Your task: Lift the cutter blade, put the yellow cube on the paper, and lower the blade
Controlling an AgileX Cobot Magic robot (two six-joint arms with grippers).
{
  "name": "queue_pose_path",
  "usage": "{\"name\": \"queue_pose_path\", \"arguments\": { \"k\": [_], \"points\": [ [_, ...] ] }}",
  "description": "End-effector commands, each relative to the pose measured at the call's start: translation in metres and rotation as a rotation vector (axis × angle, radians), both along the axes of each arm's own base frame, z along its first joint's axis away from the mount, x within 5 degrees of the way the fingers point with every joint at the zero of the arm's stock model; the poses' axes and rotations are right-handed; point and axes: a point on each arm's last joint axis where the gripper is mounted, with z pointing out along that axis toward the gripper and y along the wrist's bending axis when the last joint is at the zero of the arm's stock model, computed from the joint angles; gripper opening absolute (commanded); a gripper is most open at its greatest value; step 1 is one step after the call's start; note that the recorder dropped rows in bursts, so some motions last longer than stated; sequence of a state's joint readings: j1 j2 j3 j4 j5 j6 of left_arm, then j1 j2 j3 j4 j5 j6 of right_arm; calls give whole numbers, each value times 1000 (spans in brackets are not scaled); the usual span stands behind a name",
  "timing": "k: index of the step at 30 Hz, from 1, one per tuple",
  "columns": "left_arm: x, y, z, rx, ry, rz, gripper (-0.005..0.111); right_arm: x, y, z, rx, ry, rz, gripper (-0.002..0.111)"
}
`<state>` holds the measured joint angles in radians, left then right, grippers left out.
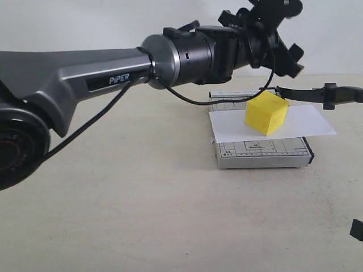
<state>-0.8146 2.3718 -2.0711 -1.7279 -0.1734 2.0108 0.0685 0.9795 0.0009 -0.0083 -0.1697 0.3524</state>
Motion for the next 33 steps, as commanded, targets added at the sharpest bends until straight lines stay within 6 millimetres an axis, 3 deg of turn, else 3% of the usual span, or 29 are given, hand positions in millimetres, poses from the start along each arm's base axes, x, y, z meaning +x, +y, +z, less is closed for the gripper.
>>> {"name": "queue_pose_path", "arguments": {
  "k": [1,3,5,8,12,17,21,27,30,33],
  "points": [
    [-11,14,24,-102,62,227,46,0,0,0,-1,-1,1,0],
    [-19,19,34,-93,51,291,20,0,0,0,-3,-4,4,0],
    [-27,22,41,-99,52,336,5,1,0,1,-6,-6,7,0],
    [-37,25,45,-157,94,361,5,1,0,1,-6,-6,7,0],
    [-44,30,39,-365,239,413,5,1,0,1,-6,-6,7,0],
    [-54,28,11,-767,589,474,5,1,0,1,-9,-6,9,0],
    [-69,20,-13,-780,737,433,5,1,0,1,-11,-11,11,0],
    [-101,1,-19,-430,413,177,5,1,0,2,-27,-23,26,0],
    [-119,8,-6,-454,263,268,5,1,0,2,-27,-23,26,0],
    [-143,34,9,-512,42,435,5,1,0,2,-27,-23,26,0]
  ]
}}
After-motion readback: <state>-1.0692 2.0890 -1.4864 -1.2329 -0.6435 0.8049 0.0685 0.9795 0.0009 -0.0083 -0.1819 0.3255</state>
